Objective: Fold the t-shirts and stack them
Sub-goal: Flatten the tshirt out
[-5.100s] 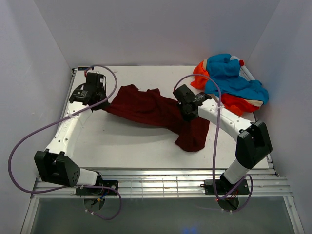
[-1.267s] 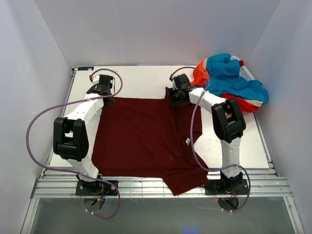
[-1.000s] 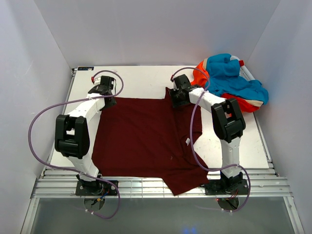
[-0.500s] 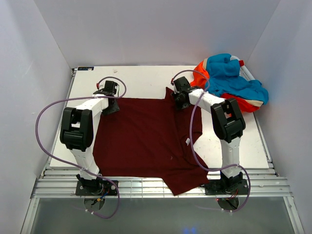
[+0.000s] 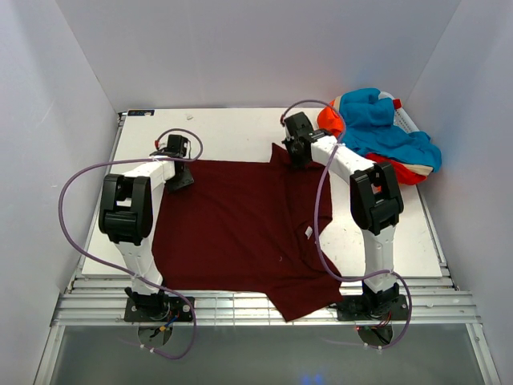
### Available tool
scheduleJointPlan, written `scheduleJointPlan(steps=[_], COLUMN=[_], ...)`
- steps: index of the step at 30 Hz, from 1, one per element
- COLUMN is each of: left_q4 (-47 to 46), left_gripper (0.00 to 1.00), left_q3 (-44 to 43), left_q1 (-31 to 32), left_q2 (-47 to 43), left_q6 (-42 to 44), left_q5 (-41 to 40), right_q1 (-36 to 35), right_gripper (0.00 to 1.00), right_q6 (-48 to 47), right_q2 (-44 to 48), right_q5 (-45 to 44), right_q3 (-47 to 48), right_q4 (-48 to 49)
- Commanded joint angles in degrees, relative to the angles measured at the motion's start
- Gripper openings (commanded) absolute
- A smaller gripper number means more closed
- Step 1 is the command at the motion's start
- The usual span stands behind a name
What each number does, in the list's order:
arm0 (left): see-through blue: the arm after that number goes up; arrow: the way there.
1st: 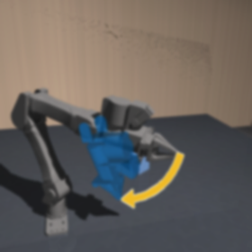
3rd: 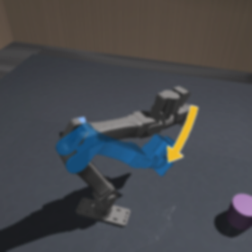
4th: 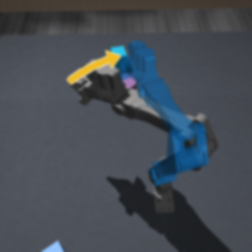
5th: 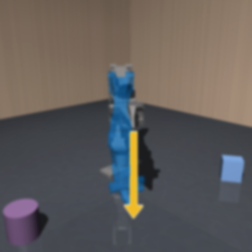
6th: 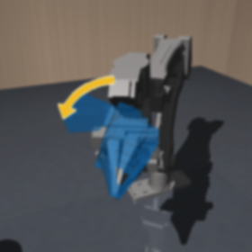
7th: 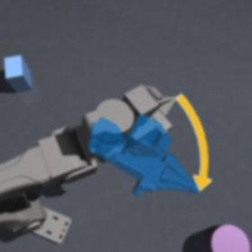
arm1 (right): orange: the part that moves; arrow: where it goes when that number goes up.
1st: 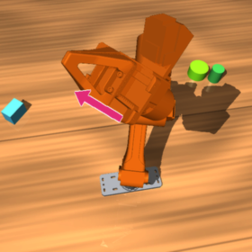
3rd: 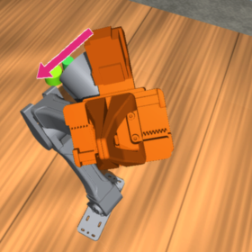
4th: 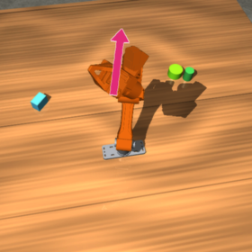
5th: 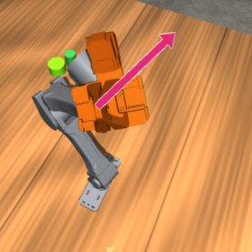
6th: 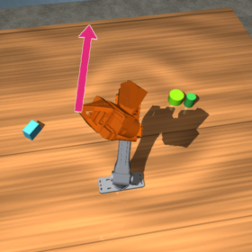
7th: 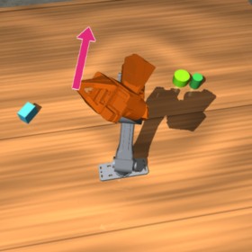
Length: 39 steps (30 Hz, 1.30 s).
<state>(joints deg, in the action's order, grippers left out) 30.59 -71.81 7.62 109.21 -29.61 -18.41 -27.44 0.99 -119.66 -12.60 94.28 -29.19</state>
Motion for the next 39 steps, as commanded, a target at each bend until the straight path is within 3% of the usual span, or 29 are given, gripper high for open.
scheduleJointPlan(steps=[1,6,12,15,16,19,23,27,29,30,32,39], left_q4=[0.2,0.2,-1.1,-1.1,-0.9,-0.3,-0.2,-0.1,0.4,0.6,0.6,0.7], left_gripper=[0.55,0.55,0.54,0.55,0.54,0.55,0.55,0.55,0.55,0.55,0.54,0.48], left_q3=[1.6,1.2,-1.6,-4.1,-4.7,-6.9,-8.4,-9.7,-9.5,-8.6,-7.2,-2.3], left_q1=[-2.6,-4.4,-4.9,-4.9,-4.9,-4.9,-4.9,-4.8,-4.9,-4.8,-4.8,-4.8], left_q2=[1.6,3.2,4.5,5.1,5.1,4.2,0.1,-2.7,-4.0,-5.3,-6.5,-5.7], left_q6=[0.4,1.1,2.9,3.1,3.2,2.7,0.4,-0.4,-0.4,-0.4,-0.5,-0.7], left_q5=[-0.2,0.2,3.5,3.6,3.6,3.4,3.6,4.6,5.4,5.6,5.9,8.4], right_q1=[0.5,2.7,5.5,6.6,6.6,6.7,6.6,6.2,5.5,5.1,4.1,2.7], right_gripper=[0.12,0.12,0.17,0.35,0.49,0.51,0.49,0.43,0.28,0.15,0.08,0.08], right_q6=[-4.4,-5.8,-6.0,-4.3,-2.9,-1.8,0.3,5.8,8.5,9.2,11.8,17.8], right_q2=[0.0,-3.6,-8.9,-11.6,-11.9,-9.7,1.0,9.0,13.5,15.1,19.6,24.0], right_q5=[-7.4,-14.3,-16.0,-18.2,-19.0,-20.2,-14.1,-8.2,-5.0,-3.9,-0.1,8.0], right_q3=[8.1,17.9,25.1,27.1,28.0,25.6,13.1,2.1,-4.0,-6.1,-12.5,-22.3], right_q4=[-2.2,-4.3,-2.9,-1.7,-1.7,-1.7,1.1,-2.7,-5.1,-5.3,-5.0,-4.3])
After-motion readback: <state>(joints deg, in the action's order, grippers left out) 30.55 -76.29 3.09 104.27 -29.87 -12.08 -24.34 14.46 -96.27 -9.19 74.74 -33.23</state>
